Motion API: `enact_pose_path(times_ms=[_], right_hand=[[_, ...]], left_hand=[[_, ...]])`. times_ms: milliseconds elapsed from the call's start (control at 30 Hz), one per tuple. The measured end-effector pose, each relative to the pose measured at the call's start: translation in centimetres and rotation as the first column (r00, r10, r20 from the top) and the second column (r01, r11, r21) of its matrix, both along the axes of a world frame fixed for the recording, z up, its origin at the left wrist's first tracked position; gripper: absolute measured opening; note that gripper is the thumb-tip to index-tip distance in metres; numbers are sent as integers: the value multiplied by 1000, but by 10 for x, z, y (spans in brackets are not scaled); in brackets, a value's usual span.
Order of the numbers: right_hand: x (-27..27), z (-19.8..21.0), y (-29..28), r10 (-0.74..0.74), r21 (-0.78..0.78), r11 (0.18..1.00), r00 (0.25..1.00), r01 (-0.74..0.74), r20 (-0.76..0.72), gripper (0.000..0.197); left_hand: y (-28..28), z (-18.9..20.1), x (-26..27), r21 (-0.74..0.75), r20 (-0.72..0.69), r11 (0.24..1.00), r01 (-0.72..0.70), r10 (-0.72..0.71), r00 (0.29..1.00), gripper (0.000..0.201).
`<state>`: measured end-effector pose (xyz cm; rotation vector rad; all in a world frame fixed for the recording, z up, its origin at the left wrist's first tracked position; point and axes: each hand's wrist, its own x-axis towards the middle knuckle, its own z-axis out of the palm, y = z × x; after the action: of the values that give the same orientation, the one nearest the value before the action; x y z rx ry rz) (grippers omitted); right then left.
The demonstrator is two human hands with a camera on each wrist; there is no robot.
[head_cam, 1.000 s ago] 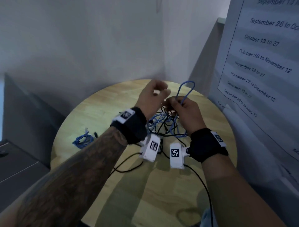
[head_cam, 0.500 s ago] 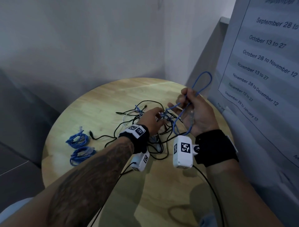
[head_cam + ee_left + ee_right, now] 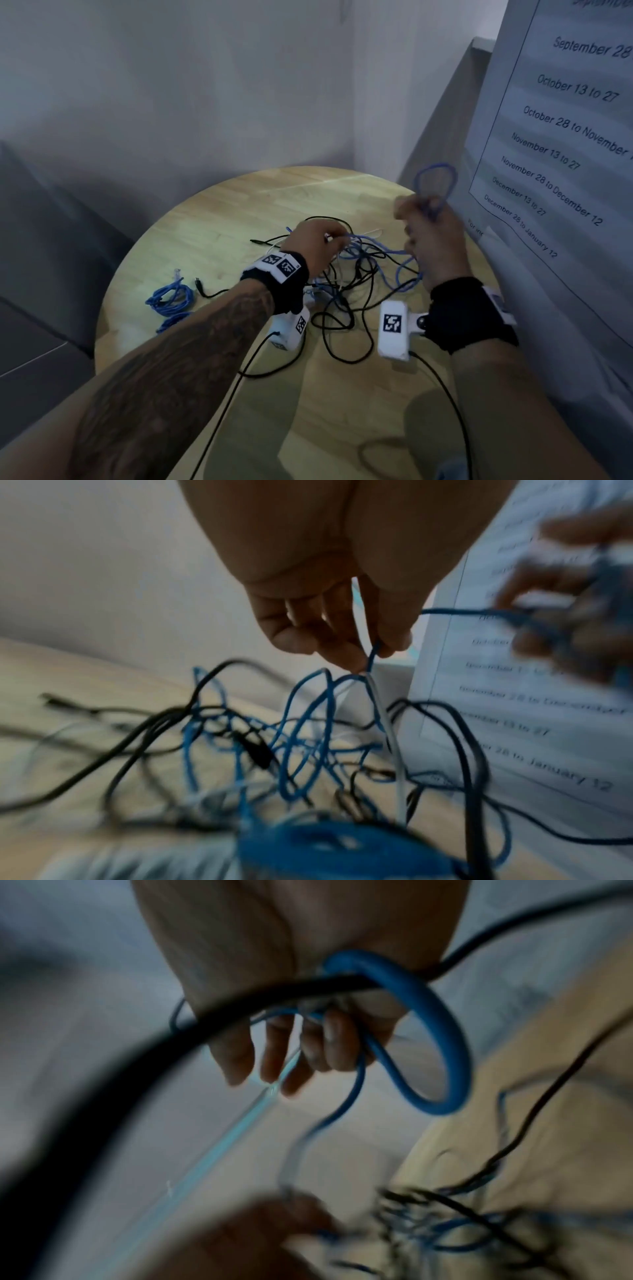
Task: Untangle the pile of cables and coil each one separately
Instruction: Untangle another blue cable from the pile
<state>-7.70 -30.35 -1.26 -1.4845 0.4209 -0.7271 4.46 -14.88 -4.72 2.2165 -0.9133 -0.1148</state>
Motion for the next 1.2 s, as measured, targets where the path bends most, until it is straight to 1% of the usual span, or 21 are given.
enact_pose_path(times_ms=[33,67,133,167,267,333,400,467,533,600,667,767,833,867,900,933,1000,1033,1100,1133,1200], right_hand=[[1,-6,5,11,-178,984,994,-29,-105,10],[3,-12,10,41,-288,953,979,-99,-200,8],[5,-16,17,85,-384,898,940,-217,-330,11],[6,-15,18,66,-418,881,933,-221,-355,16],[5,-6,17,-23,-478,870,959,-120,-284,22],[2,-2,16,-41,-482,874,975,-71,-218,23],[-1,3,19,-20,-448,892,988,-53,-156,25],[-3,10,23,11,-403,914,995,-50,-99,22],[-3,18,26,12,-375,926,999,-29,-46,20],[-5,24,26,3,-304,953,1000,-2,2,21],[-6,30,25,9,-230,973,999,2,44,22],[-7,33,20,-4,-153,988,996,17,85,22],[-8,31,17,18,-58,998,994,-12,104,27],[-9,32,16,44,3,999,993,-45,110,30],[-10,32,16,72,56,995,991,-79,114,32],[-10,33,16,98,93,990,988,-110,123,33],[-11,34,15,129,145,977,978,-154,166,34],[-11,35,14,124,160,975,975,-154,185,32],[-10,33,7,64,146,985,983,-90,174,27],[-10,30,4,20,101,994,989,-35,146,23],[-6,17,-1,-51,-86,995,998,55,46,8]], left_hand=[[-1,7,1,-36,5,999,3,-3,1000,8],[-3,15,2,-52,28,999,16,-15,999,7],[-8,29,1,-29,92,998,62,-59,994,6],[-10,34,1,-29,117,996,85,-81,990,6],[-17,37,0,-159,76,981,110,-99,992,11],[-20,36,-4,-230,28,966,118,-115,993,11],[-23,34,-8,-242,-2,962,125,-130,992,10],[-23,33,-10,-238,-28,964,120,-130,991,3],[-26,32,-9,-276,-33,954,116,-130,991,6],[-28,34,-6,-305,-16,946,109,-119,993,22],[-29,39,-4,-307,-32,947,98,-113,993,46],[-27,38,-8,-241,-54,965,101,-117,992,77],[-28,28,-7,-251,-89,967,46,-70,994,96],[-28,23,-6,-272,-134,962,10,-48,990,101],[-30,18,-4,-272,-178,962,-10,-40,983,99],[-32,15,-3,-248,-198,969,1,-51,979,87],[-32,15,-4,-167,-175,984,68,-98,980,39],[-31,16,-5,-161,-168,984,73,-100,981,22],[-27,20,-5,-210,-187,977,30,-70,980,20],[-26,23,-5,-243,-188,970,5,-52,981,22],[-24,34,-5,-306,-157,952,-1,-49,986,24]])
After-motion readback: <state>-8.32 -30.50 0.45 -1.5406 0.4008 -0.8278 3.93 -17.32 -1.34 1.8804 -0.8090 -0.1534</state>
